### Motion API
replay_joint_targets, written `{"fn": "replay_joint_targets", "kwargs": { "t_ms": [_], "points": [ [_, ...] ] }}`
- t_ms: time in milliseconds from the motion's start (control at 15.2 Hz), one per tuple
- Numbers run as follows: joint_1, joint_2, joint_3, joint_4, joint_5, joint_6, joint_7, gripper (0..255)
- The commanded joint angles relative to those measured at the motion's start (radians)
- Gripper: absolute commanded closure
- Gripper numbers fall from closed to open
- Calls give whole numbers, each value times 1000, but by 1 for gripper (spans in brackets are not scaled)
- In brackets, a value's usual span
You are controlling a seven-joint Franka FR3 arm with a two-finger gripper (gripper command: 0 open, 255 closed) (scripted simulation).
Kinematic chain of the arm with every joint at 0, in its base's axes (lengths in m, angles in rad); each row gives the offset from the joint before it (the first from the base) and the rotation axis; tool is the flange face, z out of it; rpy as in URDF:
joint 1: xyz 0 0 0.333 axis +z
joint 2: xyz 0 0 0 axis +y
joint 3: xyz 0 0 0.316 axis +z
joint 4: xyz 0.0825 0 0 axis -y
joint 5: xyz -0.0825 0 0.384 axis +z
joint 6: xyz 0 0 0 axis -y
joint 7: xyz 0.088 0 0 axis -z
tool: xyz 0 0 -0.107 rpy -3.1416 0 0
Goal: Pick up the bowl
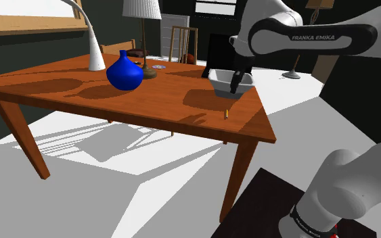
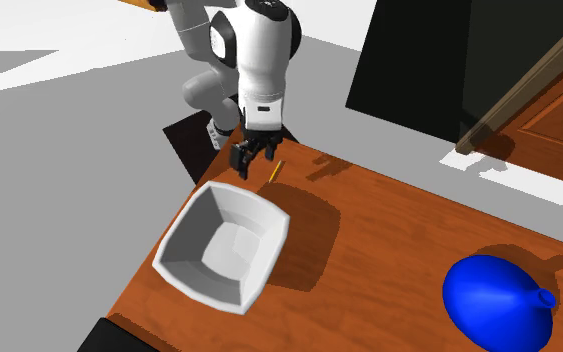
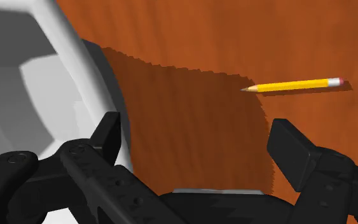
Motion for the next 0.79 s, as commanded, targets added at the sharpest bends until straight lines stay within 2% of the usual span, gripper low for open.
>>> {"fn": "replay_joint_targets", "kwargs": {
  "t_ms": [0,264,726],
  "points": [
    [-8,53,-4,39,-58,29,-46,0],
    [-23,163,-6,127,-167,87,-119,0],
    [-27,165,-9,51,-188,162,-92,0]
  ]
}}
